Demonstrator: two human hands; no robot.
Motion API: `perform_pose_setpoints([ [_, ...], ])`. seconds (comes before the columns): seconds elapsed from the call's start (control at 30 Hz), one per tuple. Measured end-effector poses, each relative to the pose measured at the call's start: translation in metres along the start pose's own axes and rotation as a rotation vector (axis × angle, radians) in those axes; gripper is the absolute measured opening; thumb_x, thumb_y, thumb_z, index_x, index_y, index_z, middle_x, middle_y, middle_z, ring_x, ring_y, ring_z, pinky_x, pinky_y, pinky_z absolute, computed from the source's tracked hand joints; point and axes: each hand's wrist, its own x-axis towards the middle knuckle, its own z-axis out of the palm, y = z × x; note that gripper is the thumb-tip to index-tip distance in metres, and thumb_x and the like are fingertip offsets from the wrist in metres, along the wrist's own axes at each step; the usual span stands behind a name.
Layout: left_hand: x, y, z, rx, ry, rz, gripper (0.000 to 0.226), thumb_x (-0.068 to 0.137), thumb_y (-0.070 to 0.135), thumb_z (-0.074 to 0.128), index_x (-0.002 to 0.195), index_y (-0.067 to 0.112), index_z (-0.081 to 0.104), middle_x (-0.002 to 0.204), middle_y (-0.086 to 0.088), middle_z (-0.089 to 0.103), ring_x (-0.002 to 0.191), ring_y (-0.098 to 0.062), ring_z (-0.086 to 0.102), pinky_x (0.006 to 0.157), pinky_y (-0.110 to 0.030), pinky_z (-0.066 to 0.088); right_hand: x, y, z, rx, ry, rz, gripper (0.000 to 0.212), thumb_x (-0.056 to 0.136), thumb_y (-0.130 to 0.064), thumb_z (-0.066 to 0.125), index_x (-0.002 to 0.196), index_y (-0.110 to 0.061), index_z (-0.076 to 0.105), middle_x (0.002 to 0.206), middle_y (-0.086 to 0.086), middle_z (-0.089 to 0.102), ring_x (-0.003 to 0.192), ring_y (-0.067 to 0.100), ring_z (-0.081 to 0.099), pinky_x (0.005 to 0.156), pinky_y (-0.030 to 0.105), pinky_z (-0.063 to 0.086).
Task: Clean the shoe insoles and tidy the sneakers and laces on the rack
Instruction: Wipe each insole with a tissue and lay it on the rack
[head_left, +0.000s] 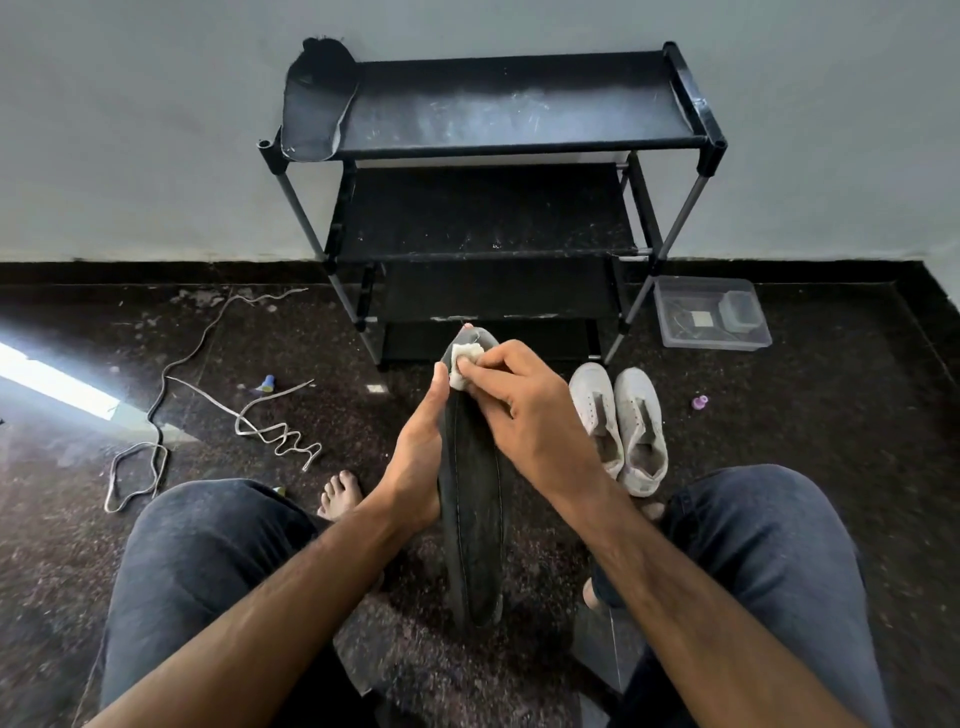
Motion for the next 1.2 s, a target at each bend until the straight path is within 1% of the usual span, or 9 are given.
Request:
perform_pose_setpoints([
  [0.1, -0.001, 0.0, 0.001, 0.014, -0.03, -0.005, 0.068, 0.106, 0.06, 0.024, 0.151, 0.014, 0.047, 0.144, -0.022, 0.057, 0.134, -0.034, 0.055, 0.105, -0.042, 0.053, 0.0, 0.003, 0.0, -0.067, 0.032, -0.024, 0.025, 0.096, -0.006, 0.067, 0.121, -0.004, 0.073, 0.11, 0.003, 0.066, 0.107, 0.016, 0.064, 0.094, 0.029, 0.055],
  [0.3, 0.002, -0.006, -0.002, 0.12, -0.091, 0.007, 0.063, 0.107, 0.056, 0.022, 0.158, 0.02, 0.036, 0.141, -0.021, 0.057, 0.108, -0.023, 0.07, 0.081, -0.037, 0.06, 0.007, 0.02, -0.011, -0.141, 0.096, 0.099, 0.013, 0.091, -0.003, 0.071, 0.102, -0.005, 0.078, 0.094, 0.0, 0.068, 0.086, 0.01, 0.065, 0.079, 0.026, 0.058],
  [0.47, 0.002, -0.008, -0.007, 0.154, -0.032, -0.037, 0.074, 0.102, 0.063, 0.023, 0.149, 0.012, 0.049, 0.142, -0.025, 0.057, 0.095, -0.022, 0.073, 0.075, -0.037, 0.062, 0.007, 0.039, -0.027, -0.093, 0.195, 0.336, 0.014, 0.087, -0.007, 0.078, 0.101, -0.01, 0.079, 0.094, -0.001, 0.072, 0.086, 0.007, 0.068, 0.079, 0.029, 0.059],
  [0.6, 0.001, -0.009, -0.002, 0.162, -0.001, -0.038, 0.07, 0.103, 0.061, 0.024, 0.142, 0.013, 0.057, 0.12, -0.018, 0.07, 0.096, -0.024, 0.073, 0.075, -0.038, 0.062, 0.004, 0.012, -0.023, 0.022, 0.098, 0.134, 0.019, 0.089, -0.002, 0.074, 0.107, -0.007, 0.077, 0.099, 0.001, 0.068, 0.09, 0.007, 0.066, 0.081, 0.016, 0.055],
  [0.73, -0.002, -0.012, -0.001, 0.108, 0.0, -0.069, 0.065, 0.103, 0.06, 0.028, 0.146, 0.018, 0.053, 0.136, -0.022, 0.063, 0.122, -0.033, 0.064, 0.095, -0.044, 0.059, 0.002, 0.008, -0.004, -0.041, 0.004, 0.029, 0.017, 0.089, 0.0, 0.072, 0.105, -0.005, 0.076, 0.097, 0.002, 0.065, 0.09, 0.012, 0.065, 0.084, 0.025, 0.056],
  [0.83, 0.0, -0.012, -0.004, 0.181, -0.06, -0.018, 0.062, 0.105, 0.057, 0.024, 0.153, 0.023, 0.044, 0.123, -0.018, 0.068, 0.096, -0.026, 0.07, 0.079, -0.037, 0.06, 0.006, 0.025, -0.011, -0.053, 0.093, 0.122, 0.014, 0.086, 0.001, 0.075, 0.099, -0.004, 0.078, 0.095, 0.001, 0.068, 0.085, 0.011, 0.067, 0.078, 0.025, 0.058],
  [0.93, 0.002, -0.013, -0.004, 0.237, -0.066, 0.013, 0.063, 0.102, 0.058, 0.022, 0.154, 0.028, 0.04, 0.135, -0.02, 0.063, 0.087, -0.021, 0.074, 0.069, -0.037, 0.061, 0.005, 0.041, -0.023, -0.08, 0.156, 0.272, 0.013, 0.085, -0.002, 0.078, 0.097, -0.007, 0.079, 0.093, 0.0, 0.069, 0.081, 0.009, 0.068, 0.073, 0.024, 0.058],
  [1.07, 0.003, -0.01, -0.005, 0.216, 0.048, -0.02, 0.071, 0.104, 0.061, 0.022, 0.144, 0.012, 0.055, 0.139, -0.017, 0.063, 0.116, -0.03, 0.068, 0.083, -0.043, 0.061, 0.003, 0.034, -0.034, -0.004, 0.186, 0.26, 0.015, 0.088, -0.004, 0.076, 0.102, -0.008, 0.078, 0.098, -0.001, 0.07, 0.087, 0.004, 0.068, 0.075, 0.009, 0.052],
  [1.2, 0.002, -0.009, -0.005, 0.101, 0.121, -0.027, 0.069, 0.106, 0.059, 0.028, 0.14, 0.008, 0.058, 0.133, -0.023, 0.065, 0.122, -0.033, 0.064, 0.107, -0.05, 0.05, -0.009, 0.012, -0.008, -0.009, -0.091, 0.079, 0.016, 0.087, -0.003, 0.075, 0.102, -0.009, 0.078, 0.097, -0.001, 0.068, 0.088, 0.008, 0.065, 0.082, 0.022, 0.055],
])
